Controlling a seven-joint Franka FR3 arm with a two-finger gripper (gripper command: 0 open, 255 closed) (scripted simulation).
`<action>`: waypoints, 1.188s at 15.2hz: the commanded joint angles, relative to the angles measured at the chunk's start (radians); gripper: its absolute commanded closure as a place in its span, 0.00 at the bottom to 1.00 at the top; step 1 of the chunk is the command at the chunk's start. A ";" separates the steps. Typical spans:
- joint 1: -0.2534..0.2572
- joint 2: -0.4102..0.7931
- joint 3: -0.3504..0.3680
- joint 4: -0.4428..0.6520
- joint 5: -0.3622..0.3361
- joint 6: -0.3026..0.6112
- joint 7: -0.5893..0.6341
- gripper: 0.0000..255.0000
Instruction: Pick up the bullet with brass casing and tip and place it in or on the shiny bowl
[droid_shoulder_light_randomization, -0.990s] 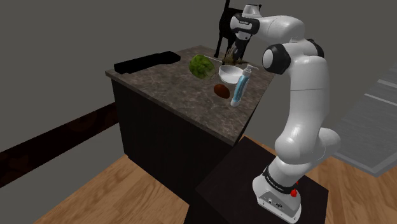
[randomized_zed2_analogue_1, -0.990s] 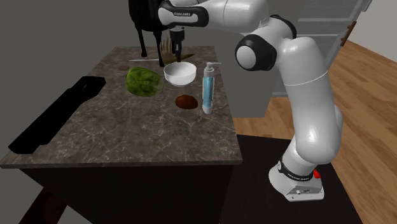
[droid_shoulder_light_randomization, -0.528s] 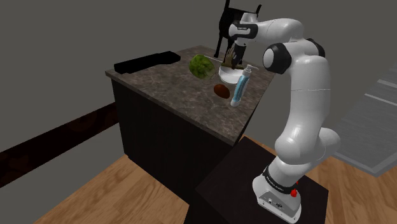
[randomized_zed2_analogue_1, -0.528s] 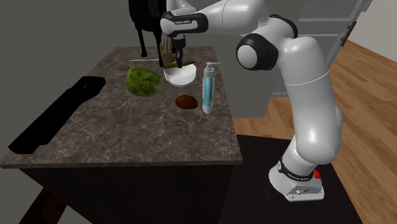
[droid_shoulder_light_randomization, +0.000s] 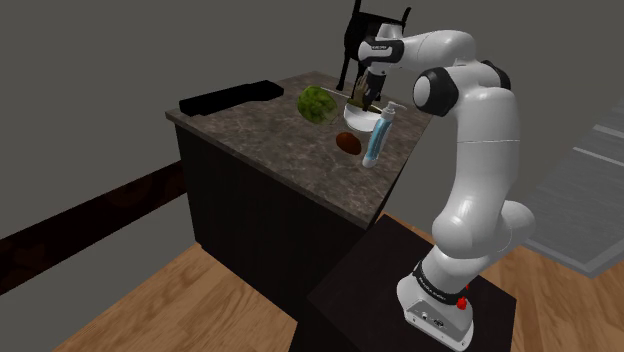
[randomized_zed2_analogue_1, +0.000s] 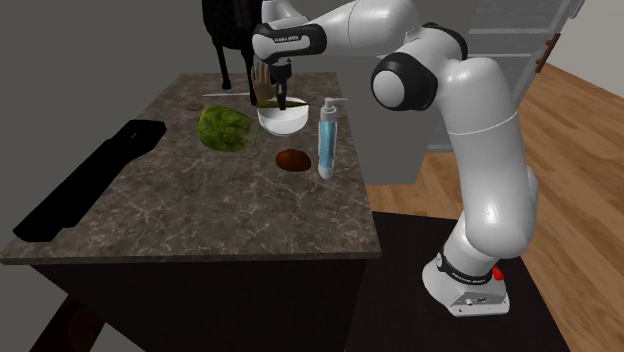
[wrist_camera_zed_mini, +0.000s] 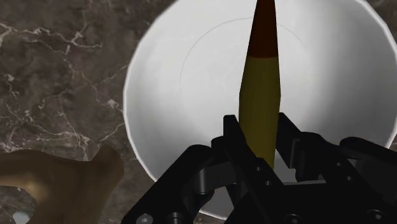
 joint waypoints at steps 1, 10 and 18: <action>0.000 0.000 0.001 0.001 0.001 0.000 0.000 0.00; 0.000 -0.015 -0.001 0.103 -0.003 -0.116 0.004 0.00; 0.000 -0.015 -0.001 0.103 -0.003 -0.116 0.004 0.00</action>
